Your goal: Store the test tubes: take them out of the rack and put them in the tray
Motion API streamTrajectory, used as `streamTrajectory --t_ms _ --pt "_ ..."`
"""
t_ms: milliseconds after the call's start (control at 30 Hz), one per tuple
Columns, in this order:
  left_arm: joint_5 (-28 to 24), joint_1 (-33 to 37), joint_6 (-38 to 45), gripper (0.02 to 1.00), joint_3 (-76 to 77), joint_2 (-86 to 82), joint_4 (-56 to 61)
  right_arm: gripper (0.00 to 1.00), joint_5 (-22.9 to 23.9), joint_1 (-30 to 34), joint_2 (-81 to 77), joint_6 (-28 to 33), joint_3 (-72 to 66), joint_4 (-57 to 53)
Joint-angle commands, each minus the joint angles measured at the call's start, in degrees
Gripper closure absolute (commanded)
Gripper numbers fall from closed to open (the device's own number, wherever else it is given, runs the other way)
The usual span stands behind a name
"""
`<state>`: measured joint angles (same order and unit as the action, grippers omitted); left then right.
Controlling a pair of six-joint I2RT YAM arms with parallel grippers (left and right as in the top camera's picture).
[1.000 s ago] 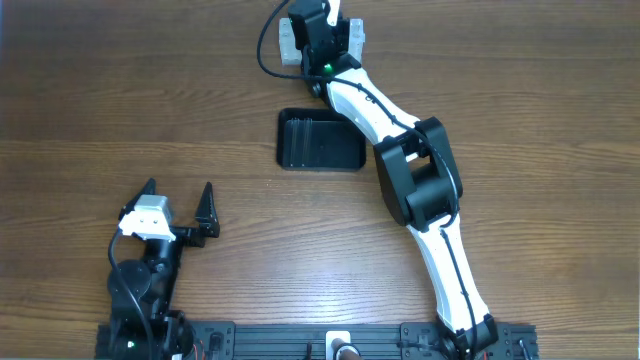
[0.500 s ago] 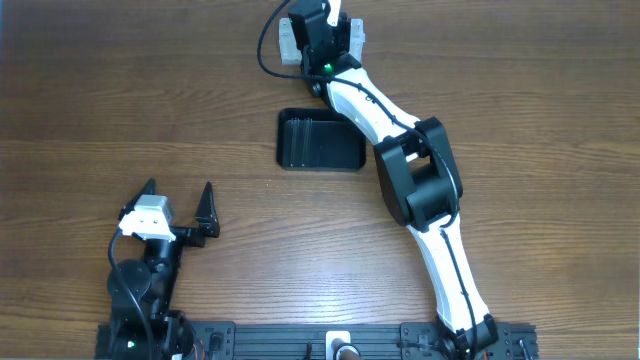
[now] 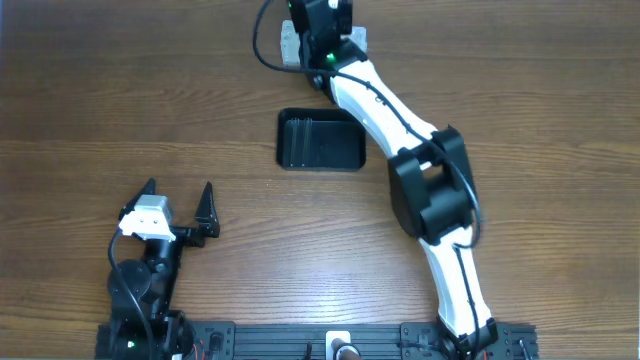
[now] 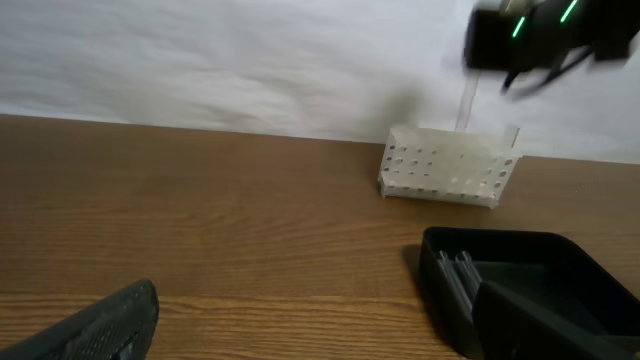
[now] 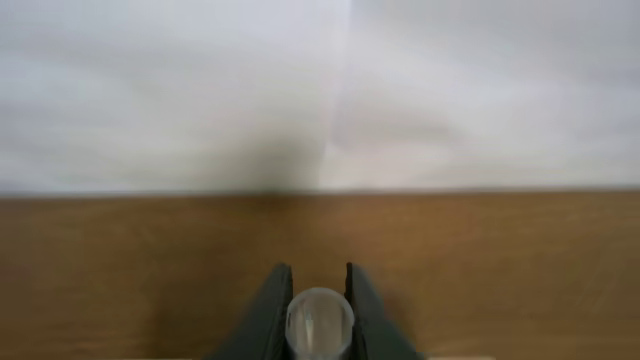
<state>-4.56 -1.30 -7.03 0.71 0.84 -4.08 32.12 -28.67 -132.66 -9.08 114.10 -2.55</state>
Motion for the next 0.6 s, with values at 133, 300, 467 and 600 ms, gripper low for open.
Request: streamTrajectory --t_ms 133,300,467,600 --pt "-0.52 0.42 0.81 0.018 -0.37 -0.57 -0.04 0.895 2.34 -1.42 14.95 1.4 1.2 -2.6" --pt "-0.52 0.42 0.81 0.018 -0.37 -0.57 -0.04 0.899 1.99 -2.91 19.26 -4.87 1.2 -19.04" --pt "-0.52 0.42 0.81 0.018 -0.37 -0.57 -0.04 0.908 -5.03 -3.19 19.06 -13.6 1.11 -39.65" --pt "-0.55 0.42 0.81 0.018 -0.37 -0.57 -0.04 0.928 -12.79 -2.91 16.39 -16.94 0.09 -48.61"
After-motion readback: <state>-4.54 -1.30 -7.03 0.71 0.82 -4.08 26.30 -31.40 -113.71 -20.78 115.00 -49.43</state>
